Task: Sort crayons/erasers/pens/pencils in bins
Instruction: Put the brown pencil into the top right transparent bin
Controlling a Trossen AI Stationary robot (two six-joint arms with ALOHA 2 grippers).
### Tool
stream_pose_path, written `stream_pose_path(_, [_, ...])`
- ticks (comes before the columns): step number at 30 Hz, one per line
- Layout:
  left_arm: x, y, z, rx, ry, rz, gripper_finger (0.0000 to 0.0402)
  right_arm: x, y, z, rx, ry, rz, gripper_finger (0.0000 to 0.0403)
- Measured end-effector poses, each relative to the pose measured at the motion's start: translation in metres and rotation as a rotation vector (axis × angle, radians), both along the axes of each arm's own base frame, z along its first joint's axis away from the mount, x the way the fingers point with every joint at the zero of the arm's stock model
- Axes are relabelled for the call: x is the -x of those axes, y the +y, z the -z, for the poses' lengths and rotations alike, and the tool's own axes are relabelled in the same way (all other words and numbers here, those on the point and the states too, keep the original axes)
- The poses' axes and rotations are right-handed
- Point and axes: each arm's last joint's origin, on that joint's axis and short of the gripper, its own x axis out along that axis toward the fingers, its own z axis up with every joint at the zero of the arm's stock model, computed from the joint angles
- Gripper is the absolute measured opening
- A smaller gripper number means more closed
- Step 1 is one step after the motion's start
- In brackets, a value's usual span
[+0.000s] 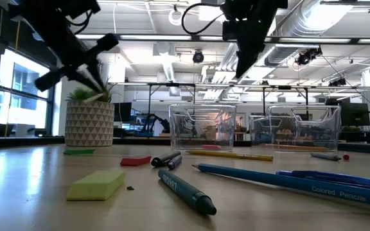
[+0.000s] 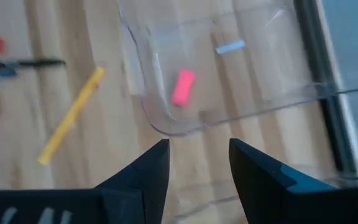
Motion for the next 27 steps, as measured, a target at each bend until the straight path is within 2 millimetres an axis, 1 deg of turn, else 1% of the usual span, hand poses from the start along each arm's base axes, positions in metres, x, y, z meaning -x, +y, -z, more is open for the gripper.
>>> stream_pose_path(4, [-0.011,0.003,-0.012,-0.136,-0.077,0.073,0.0005,-0.01,0.01,-0.003,-0.115,-0.1,0.009,0.0157])
stream_pose_path(9, [-0.021,0.005,-0.029,-0.285,-0.176,0.163,0.0005,-0.027,0.024,-0.011,-0.166,-0.246,-0.035,0.0157])
stream_pose_path(20, [-0.031,0.004,-0.053,-0.503,-0.303,0.369,0.0005,-0.059,0.063,-0.033,-0.206,-0.537,-0.068,0.0157])
stream_pose_path(24, [-0.034,0.003,-0.063,-0.61,-0.348,0.441,0.0005,-0.068,0.077,-0.041,-0.186,-0.629,-0.062,0.0157])
stream_pose_path(27, [-0.035,0.002,-0.068,-0.685,-0.366,0.492,0.0005,-0.071,0.086,-0.044,-0.155,-0.663,-0.038,0.0157])
